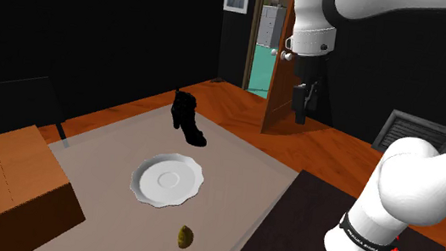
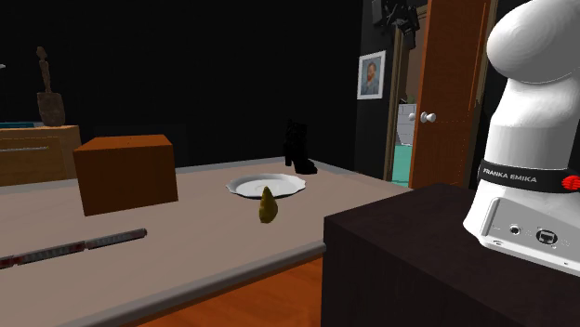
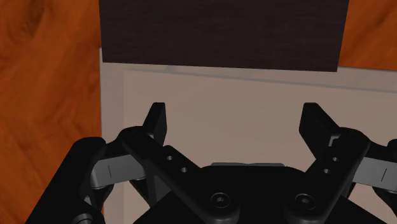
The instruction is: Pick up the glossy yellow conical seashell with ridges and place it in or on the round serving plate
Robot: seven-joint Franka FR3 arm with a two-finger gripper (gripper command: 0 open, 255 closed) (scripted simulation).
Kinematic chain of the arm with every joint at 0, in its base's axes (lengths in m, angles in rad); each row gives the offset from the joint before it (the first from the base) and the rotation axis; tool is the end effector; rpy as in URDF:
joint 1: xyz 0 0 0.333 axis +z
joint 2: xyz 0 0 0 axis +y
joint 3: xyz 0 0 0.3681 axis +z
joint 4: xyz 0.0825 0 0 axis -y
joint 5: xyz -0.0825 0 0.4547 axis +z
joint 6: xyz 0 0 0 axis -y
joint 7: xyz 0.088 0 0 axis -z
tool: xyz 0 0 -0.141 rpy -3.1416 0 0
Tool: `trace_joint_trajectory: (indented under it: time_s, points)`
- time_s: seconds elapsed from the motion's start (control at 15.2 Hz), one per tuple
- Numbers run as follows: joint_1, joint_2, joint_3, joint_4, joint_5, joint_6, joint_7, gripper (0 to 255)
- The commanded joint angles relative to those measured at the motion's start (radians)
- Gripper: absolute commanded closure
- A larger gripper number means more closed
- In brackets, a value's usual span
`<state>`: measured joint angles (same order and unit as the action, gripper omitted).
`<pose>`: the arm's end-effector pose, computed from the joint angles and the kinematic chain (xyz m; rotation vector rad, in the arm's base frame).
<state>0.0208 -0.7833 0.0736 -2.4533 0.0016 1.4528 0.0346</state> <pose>0.3136 0.0335 0.5317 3.0616 0.0501 -0.3313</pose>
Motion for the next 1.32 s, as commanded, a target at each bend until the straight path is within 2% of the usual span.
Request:
trace_joint_trajectory:
  time_s: [0.0,0.59,1.25]
  points:
    - [0.000,0.000,0.000,0.000,0.000,0.000,0.000,0]
    - [0.057,0.230,0.090,-0.059,0.084,0.278,0.047,0]
    - [0.108,0.578,0.190,0.001,0.122,0.561,0.099,0]
